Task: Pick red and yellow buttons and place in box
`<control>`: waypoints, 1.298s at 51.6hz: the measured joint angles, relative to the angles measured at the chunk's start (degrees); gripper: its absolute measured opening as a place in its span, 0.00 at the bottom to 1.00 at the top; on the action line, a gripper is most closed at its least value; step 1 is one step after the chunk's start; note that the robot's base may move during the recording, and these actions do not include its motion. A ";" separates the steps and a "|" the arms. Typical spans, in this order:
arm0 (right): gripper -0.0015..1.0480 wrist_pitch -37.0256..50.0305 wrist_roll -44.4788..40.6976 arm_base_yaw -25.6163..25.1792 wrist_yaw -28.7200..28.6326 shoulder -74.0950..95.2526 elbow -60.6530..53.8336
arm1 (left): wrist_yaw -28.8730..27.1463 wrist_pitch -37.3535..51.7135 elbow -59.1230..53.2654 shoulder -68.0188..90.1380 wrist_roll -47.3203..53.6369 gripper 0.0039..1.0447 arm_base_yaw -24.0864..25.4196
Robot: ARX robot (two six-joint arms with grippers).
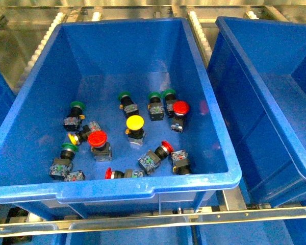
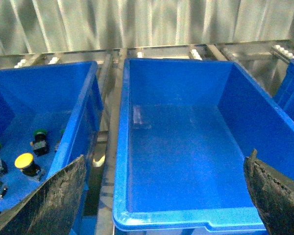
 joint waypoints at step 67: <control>0.93 0.00 0.00 0.00 0.00 0.00 0.00 | 0.00 0.00 0.00 0.00 0.00 0.93 -0.02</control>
